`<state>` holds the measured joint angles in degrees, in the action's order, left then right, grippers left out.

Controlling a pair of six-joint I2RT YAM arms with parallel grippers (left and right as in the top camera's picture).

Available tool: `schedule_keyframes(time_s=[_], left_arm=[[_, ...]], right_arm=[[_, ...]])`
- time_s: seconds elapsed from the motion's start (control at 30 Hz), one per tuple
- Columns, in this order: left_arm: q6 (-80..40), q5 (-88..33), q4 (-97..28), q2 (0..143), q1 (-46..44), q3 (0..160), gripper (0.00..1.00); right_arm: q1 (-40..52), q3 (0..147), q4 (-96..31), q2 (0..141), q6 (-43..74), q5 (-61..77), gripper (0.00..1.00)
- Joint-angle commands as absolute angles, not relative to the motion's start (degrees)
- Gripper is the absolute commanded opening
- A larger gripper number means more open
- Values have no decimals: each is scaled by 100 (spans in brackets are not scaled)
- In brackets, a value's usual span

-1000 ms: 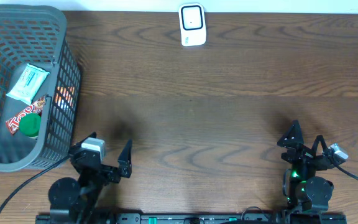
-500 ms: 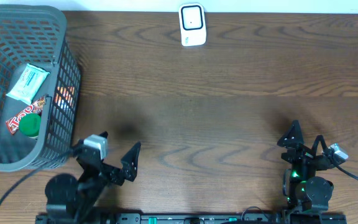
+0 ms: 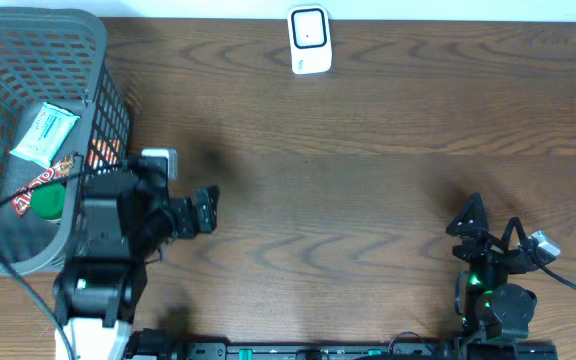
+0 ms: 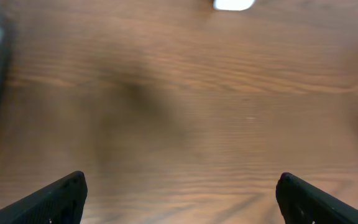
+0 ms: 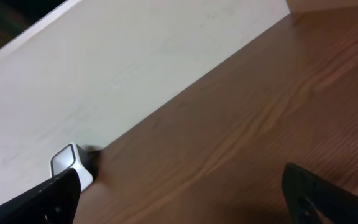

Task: Scan the item barcode
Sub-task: 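Move the left gripper up and over into the basket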

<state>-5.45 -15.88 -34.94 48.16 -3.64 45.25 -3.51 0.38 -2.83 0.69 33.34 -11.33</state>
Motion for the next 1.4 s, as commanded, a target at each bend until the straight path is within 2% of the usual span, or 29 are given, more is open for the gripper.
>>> schedule_keyframes(time_s=[0.0, 0.4, 0.7, 0.97, 1.37], left_arm=[[-346, -1081, -3522, 5017, -360, 4692, 98], [-370, -569, -3645, 5094, -357, 4923, 98], [-644, -327, -4628, 5345, -150, 6493, 97], [-1535, 108, -5028, 5358, 858, 7006, 98], [-1796, -67, -5395, 5699, 2418, 7006, 98]], right_arm=[[-301, 32, -305, 40, 3361, -1149, 99], [-301, 32, -305, 40, 3361, -1146, 99], [-301, 32, -305, 40, 3361, -1149, 99], [-301, 32, -305, 40, 3361, -1146, 99], [-301, 32, -305, 40, 3363, -1146, 99]])
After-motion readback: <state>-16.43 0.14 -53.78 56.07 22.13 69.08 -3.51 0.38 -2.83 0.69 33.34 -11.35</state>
